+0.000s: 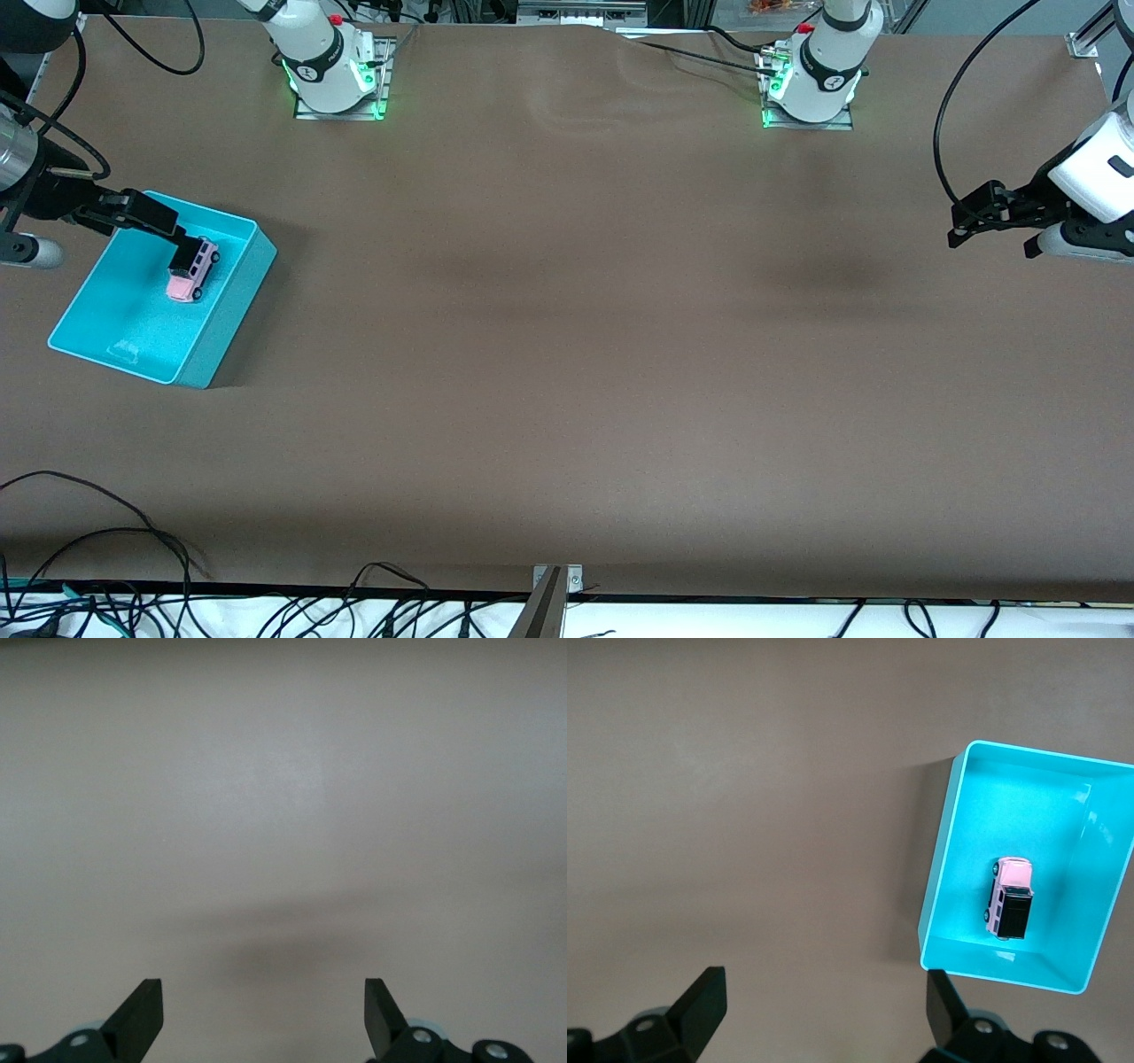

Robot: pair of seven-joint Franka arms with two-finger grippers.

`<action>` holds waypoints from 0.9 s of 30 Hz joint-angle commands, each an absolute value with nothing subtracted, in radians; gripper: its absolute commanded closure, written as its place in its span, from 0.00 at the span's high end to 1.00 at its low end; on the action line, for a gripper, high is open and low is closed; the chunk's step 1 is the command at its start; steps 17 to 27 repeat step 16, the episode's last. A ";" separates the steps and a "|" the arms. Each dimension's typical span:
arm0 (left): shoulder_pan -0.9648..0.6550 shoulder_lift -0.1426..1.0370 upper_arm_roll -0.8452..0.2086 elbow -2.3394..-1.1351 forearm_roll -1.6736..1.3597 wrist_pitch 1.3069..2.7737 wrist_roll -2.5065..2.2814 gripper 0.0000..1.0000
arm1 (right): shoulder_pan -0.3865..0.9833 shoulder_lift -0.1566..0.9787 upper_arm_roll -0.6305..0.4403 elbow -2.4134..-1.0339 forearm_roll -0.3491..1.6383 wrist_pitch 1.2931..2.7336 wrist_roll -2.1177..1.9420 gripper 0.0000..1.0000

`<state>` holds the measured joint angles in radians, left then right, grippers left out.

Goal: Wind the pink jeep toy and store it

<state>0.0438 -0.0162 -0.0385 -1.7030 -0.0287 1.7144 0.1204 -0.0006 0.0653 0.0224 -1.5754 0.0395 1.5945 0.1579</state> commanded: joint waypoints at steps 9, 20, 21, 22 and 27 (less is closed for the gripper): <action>0.046 -0.005 -0.038 -1.675 -0.018 1.692 0.106 1.00 | 0.002 0.064 0.017 -1.555 0.032 1.574 0.150 1.00; 0.046 -0.005 -0.038 -1.675 -0.018 1.692 0.106 1.00 | 0.002 0.066 0.017 -1.555 0.031 1.575 0.153 1.00; 0.046 -0.005 -0.038 -1.675 -0.018 1.692 0.106 1.00 | 0.002 0.066 0.017 -1.555 0.031 1.575 0.153 1.00; 0.046 -0.005 -0.038 -1.675 -0.018 1.692 0.106 1.00 | 0.002 0.066 0.017 -1.555 0.031 1.575 0.153 1.00; 0.046 -0.005 -0.038 -1.675 -0.018 1.692 0.106 1.00 | 0.002 0.066 0.017 -1.555 0.031 1.575 0.153 1.00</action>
